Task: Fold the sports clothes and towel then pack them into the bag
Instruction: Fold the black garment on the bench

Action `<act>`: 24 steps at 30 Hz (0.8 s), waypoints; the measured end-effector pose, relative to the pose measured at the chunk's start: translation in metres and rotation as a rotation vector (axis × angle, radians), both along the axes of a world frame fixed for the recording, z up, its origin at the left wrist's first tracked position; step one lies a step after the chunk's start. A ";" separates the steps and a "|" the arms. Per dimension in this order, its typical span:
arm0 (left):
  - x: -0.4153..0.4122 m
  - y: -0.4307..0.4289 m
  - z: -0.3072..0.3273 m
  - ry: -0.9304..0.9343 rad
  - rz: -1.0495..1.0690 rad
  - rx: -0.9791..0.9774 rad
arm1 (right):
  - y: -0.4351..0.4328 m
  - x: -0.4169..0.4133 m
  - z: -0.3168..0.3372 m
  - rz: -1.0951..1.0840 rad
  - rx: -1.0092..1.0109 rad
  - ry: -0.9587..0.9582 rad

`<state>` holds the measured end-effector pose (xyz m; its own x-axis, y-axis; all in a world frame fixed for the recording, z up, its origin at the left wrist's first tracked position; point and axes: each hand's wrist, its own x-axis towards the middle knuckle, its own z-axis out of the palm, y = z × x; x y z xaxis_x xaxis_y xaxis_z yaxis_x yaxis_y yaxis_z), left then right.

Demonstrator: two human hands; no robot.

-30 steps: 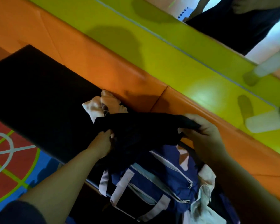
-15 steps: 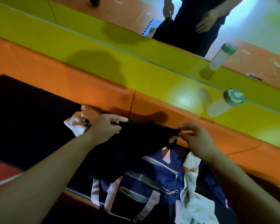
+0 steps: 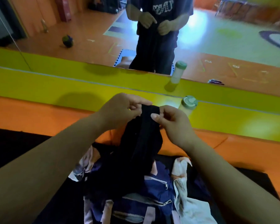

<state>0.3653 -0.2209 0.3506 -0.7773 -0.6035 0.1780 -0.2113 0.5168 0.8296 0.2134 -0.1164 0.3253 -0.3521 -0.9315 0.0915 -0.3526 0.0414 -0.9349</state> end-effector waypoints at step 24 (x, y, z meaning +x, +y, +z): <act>-0.098 0.034 -0.024 0.033 -0.090 -0.421 | 0.133 -0.091 0.118 -0.497 -0.332 -0.165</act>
